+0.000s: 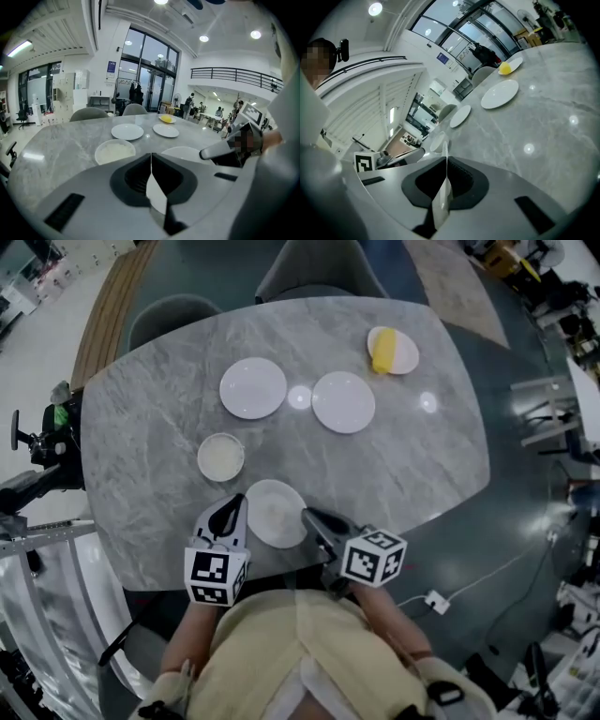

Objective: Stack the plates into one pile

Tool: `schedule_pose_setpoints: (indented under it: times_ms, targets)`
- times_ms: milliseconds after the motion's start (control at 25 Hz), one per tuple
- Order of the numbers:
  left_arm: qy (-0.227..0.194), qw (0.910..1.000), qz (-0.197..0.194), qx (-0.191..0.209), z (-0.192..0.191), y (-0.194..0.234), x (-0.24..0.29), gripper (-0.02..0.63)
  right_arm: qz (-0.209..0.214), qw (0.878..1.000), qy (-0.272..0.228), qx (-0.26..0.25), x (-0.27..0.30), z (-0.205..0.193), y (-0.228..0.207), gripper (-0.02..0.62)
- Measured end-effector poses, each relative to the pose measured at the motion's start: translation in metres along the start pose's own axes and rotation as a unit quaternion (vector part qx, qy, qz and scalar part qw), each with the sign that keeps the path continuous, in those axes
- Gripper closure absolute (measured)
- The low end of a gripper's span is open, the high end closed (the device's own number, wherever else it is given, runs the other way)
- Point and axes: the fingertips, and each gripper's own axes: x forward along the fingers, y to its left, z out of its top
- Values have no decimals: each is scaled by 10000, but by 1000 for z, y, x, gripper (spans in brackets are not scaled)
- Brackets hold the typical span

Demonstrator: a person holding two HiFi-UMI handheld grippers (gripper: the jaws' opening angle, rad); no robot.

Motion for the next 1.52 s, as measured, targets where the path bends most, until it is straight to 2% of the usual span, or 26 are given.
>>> schedule_pose_setpoints:
  times_ms: [200,440,840,1160,1520]
  targets:
    - [-94,9997,230,32,14,-14,7,603,307,9991,164,-251,-7,13,3,583]
    - [-278,9986,456,-5,37,-23,19,603,407,9988,-23,-269,-21,53,-8,583]
    - [-684,9958,606,4,87,-39,53,603,210,9970,-649,-366,-36,140,-50,583]
    - [-713,9945,765,-55,97,-39,69,603,96,9930,-1139,-294,-36,194,-75,583]
    - [-803,9915,987,-274,104,-32,75,603,-132,9846,-1743,83,-34,229,-111,583]
